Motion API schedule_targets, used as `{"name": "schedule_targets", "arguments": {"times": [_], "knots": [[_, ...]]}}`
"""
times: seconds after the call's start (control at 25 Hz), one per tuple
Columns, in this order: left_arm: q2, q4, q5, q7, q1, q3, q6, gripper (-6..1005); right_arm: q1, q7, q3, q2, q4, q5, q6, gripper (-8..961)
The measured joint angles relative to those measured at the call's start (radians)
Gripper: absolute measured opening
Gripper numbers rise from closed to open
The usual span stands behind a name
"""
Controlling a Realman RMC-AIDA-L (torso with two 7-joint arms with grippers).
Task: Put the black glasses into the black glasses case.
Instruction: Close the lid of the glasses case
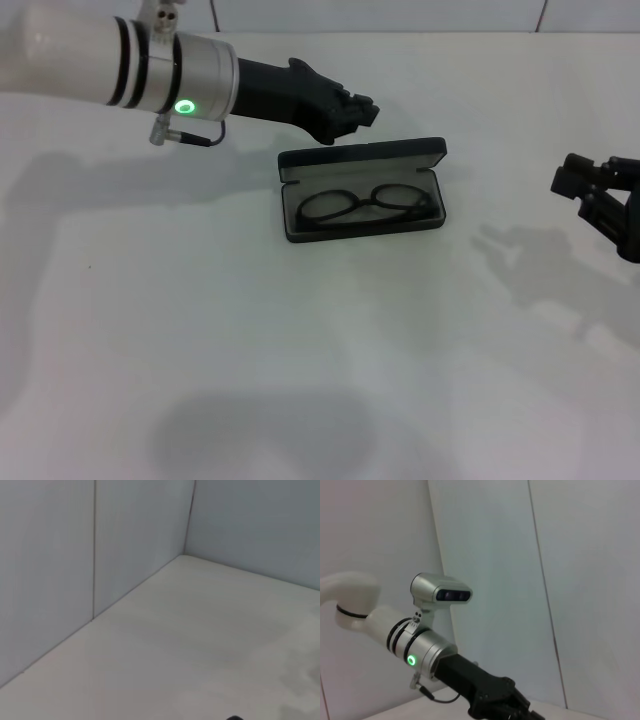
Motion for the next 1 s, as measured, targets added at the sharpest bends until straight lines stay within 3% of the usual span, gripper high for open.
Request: {"name": "schedule_targets", "arguments": {"times": [1.0], "knots": [[-0.029, -0.012, 0.059, -0.043, -0.01, 0.001, -0.057, 181, 0.048, -0.029, 0.002, 0.002, 0.085, 0.004, 0.012, 229]]}}
